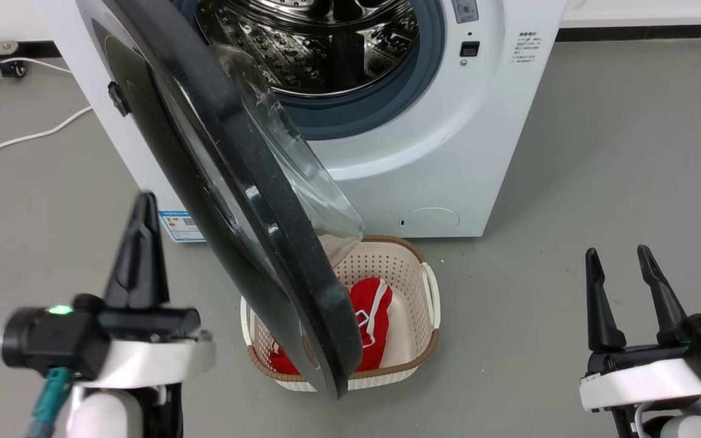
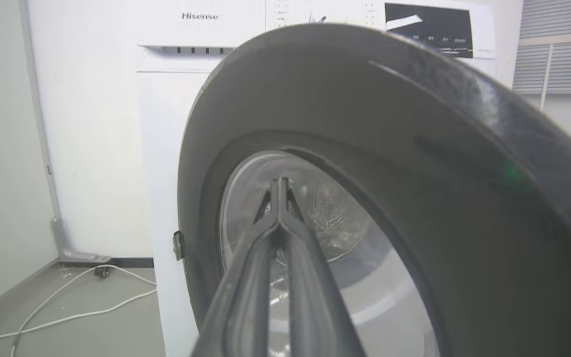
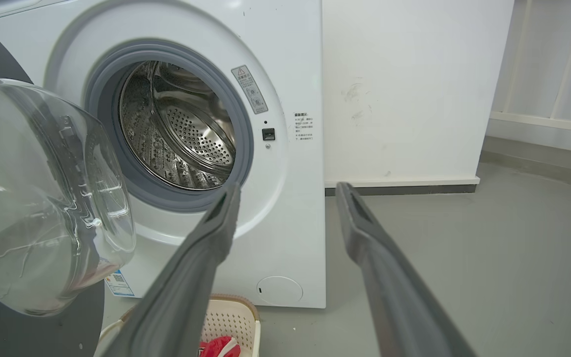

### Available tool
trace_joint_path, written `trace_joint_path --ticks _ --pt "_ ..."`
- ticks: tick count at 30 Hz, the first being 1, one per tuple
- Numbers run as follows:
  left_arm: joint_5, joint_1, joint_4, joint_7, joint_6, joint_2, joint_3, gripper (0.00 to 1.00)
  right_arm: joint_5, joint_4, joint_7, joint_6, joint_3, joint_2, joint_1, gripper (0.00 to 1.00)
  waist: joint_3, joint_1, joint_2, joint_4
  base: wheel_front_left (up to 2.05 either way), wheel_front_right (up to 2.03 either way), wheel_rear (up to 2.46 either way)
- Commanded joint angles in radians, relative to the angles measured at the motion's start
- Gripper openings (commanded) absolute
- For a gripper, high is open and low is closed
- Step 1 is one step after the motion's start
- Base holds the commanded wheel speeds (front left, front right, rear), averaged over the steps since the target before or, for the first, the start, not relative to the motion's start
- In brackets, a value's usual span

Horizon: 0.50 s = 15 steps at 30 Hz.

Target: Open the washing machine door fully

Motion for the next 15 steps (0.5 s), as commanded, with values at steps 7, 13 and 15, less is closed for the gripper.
trace_joint_path --ticks 7,13,15 --pt "0.026 -0.056 -0.232 -0.002 0.014 -0.001 0.004 0.0 0.006 0.007 -0.005 0.0 -0.001 0.004 -0.014 1.0 0.007 0.0 0.0 0.002 0.0 0.0 0.0" --pt "0.051 -0.084 -0.433 -0.002 0.005 -0.001 -0.04 0.0 0.008 0.014 -0.005 0.0 -0.002 0.004 -0.018 1.0 0.009 0.0 0.0 -0.002 0.0 0.0 0.0" --pt "0.058 -0.087 -0.483 -0.002 -0.001 0.003 -0.074 0.0 0.011 0.017 -0.005 0.0 -0.002 0.004 -0.018 1.0 0.008 0.0 0.0 -0.004 0.0 0.0 0.0"
